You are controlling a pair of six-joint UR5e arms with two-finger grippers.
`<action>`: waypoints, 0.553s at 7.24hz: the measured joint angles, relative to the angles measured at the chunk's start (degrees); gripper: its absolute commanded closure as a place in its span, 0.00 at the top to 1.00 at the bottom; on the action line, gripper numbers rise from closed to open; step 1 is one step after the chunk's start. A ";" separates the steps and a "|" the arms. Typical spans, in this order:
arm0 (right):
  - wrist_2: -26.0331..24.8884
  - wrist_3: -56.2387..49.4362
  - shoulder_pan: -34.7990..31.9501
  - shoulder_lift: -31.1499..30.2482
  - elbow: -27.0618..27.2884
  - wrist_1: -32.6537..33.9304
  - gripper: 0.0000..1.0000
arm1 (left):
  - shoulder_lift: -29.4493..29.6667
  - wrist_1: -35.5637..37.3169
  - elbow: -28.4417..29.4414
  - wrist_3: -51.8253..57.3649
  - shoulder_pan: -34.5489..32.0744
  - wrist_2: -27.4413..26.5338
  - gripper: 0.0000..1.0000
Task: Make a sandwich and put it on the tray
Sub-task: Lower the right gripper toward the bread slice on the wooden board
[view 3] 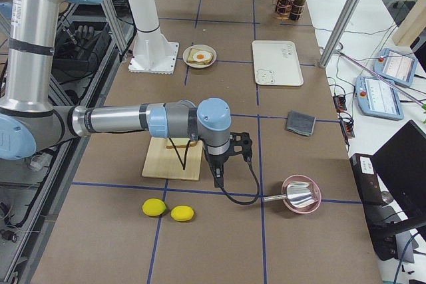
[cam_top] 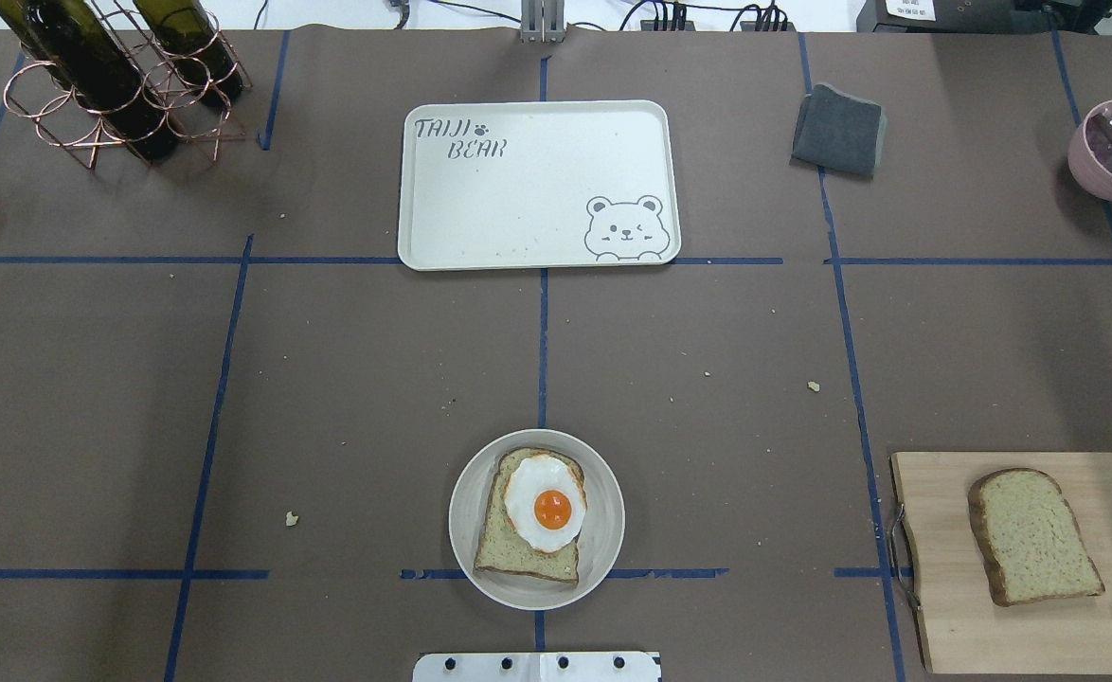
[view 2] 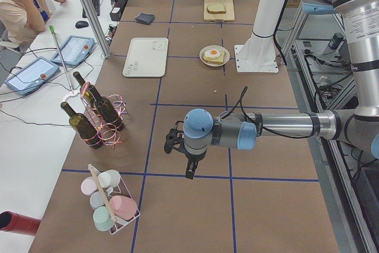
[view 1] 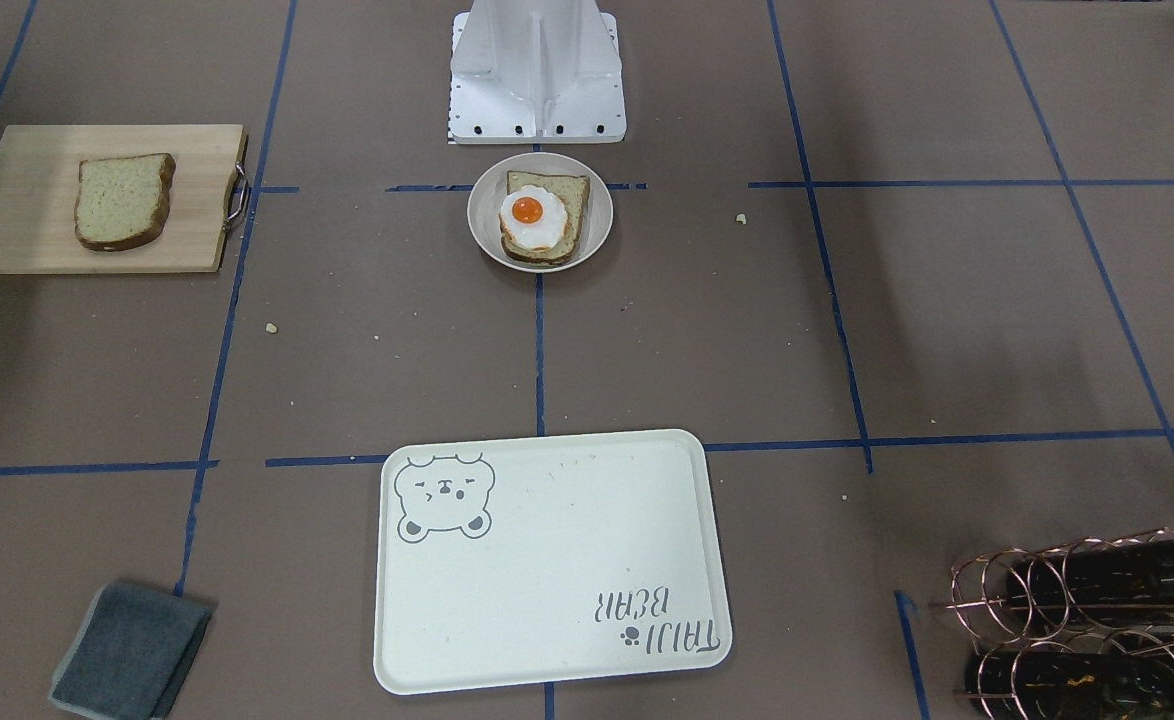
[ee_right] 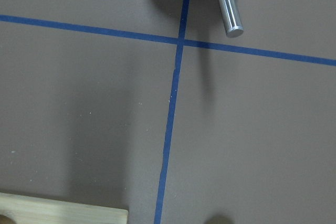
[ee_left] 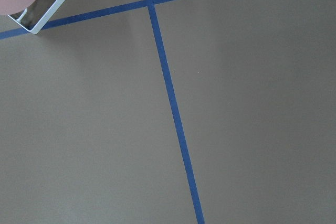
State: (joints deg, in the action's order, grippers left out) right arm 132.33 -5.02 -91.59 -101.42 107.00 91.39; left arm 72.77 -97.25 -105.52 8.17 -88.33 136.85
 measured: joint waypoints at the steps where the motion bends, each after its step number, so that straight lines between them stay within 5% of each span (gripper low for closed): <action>1: 0.63 0.22 0.01 0.23 -1.47 -1.77 1.00 | 0.08 0.03 -0.07 0.00 0.00 -0.02 1.00; 4: 4.15 0.43 0.57 -1.02 -2.45 -8.57 1.00 | 0.40 -0.03 -0.05 0.00 0.00 -0.01 1.00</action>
State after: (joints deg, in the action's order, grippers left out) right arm 136.48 -4.59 -91.02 -102.44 104.55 82.81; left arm 73.17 -97.28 -105.57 8.17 -88.33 136.84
